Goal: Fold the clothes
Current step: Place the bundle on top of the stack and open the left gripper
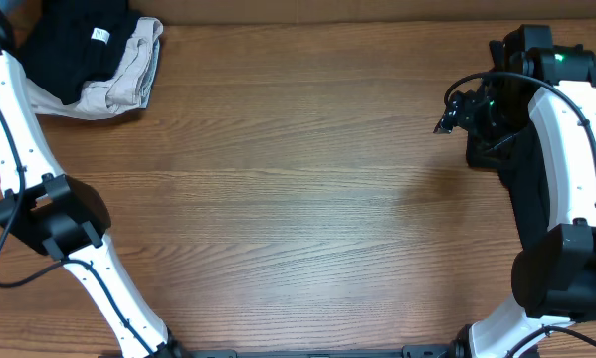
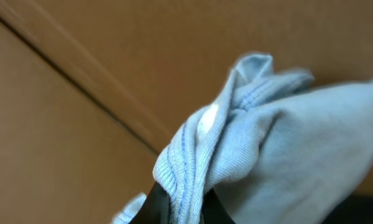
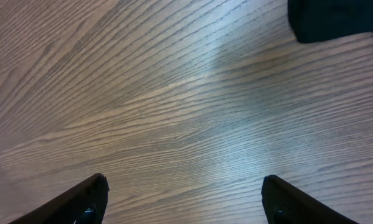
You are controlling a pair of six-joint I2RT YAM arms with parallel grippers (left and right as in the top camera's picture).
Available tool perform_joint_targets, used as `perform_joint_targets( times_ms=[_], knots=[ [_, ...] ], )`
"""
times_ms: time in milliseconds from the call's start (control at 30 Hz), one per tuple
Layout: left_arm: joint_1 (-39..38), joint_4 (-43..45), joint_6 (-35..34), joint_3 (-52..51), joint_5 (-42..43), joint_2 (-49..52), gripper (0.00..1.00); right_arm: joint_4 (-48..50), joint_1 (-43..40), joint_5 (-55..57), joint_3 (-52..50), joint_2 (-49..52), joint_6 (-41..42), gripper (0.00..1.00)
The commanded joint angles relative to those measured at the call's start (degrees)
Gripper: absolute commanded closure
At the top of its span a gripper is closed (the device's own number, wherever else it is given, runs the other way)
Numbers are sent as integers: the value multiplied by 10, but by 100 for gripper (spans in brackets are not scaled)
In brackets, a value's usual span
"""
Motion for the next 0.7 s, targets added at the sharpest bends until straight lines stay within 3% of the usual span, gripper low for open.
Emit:
perform_joint_targets(
  times_ms=[0, 167, 533, 567, 600, 633, 667],
  knots=[
    [-3, 59, -55, 2, 16, 22, 96, 0, 0, 2, 10, -14, -2, 18],
    [-15, 54, -56, 1, 15, 44, 96, 3, 0, 2, 10, -14, -2, 18],
    [-89, -211, -102, 1, 16, 46, 94, 16, 0, 2, 10, -14, -2, 18],
    [-100, -247, -102, 1, 17, 46, 86, 16, 0, 2, 10, -14, -2, 17],
    [-107, -271, -105, 1, 17, 46, 68, 16, 0, 2, 10, -14, -2, 18],
    [-116, -301, -111, 1, 17, 46, 0, 17, 0, 2, 10, -14, -2, 17],
    [-122, -322, -111, 0, 16, 46, 0, 17, 0, 2, 10, -14, -2, 17]
  ],
)
